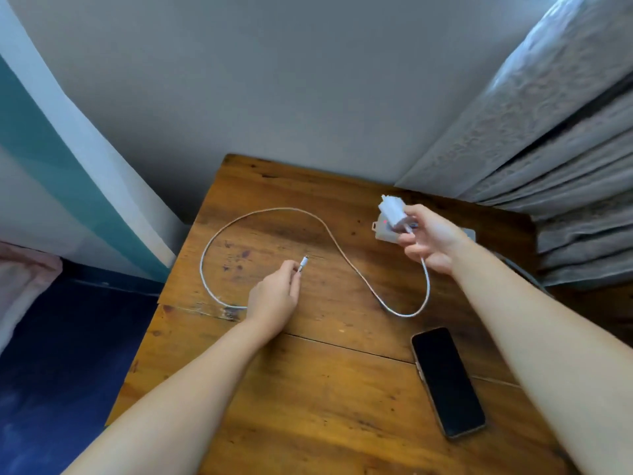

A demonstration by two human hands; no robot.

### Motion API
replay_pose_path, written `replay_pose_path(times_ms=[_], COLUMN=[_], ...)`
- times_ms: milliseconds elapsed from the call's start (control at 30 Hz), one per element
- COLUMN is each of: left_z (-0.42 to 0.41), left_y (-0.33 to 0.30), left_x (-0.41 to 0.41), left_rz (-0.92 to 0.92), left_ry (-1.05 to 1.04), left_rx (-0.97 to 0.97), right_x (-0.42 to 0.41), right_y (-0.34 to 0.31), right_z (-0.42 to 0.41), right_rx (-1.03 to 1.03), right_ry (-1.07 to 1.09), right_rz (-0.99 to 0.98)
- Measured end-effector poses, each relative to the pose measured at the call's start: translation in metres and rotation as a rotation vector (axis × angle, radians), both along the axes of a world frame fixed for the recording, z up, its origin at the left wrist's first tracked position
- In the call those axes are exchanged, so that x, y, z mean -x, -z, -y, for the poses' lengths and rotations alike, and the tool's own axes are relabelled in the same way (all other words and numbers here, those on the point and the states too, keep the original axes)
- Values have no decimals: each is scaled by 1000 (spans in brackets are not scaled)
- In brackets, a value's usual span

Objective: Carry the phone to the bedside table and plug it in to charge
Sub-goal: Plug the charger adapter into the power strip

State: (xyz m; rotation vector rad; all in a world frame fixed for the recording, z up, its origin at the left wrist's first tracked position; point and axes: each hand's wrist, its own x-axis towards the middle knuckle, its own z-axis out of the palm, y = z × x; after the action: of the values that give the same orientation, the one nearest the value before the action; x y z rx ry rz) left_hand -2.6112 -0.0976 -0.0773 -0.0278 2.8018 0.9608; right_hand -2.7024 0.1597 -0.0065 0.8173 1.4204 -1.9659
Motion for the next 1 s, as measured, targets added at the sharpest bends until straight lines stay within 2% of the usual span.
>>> replay_pose_path(times_ms=[133,200,300,367,500,733,1000], left_z=[-44,-66,-89,-98,-102,-101,-109], left_y=[-5,-7,-11,-13,-13,-6,-14], left_x=[-5,-7,-8,-9,-15,-26,-25], left_rz=[133,189,253,287,313,316,334], left_ry=[-172,-179,-187,-212,-217,-247,-208], left_rx=[-305,-449,-621,-705,-747,-750,-726], right_x=[-6,-5,7,16,31,42,54], right_y=[-12,-16,-11,-8,-3,0,-16], right_z=[-71,-92,-97,-89,-76,-71,-44], right_rx=[-644,-937,-1268,-1351,-1456,-1482,-1546], right_ry=[-286,-463,-734,-857,-1036,-1098,-1320], right_rz=[-57,-64,-253,-350,-364,-319,-226])
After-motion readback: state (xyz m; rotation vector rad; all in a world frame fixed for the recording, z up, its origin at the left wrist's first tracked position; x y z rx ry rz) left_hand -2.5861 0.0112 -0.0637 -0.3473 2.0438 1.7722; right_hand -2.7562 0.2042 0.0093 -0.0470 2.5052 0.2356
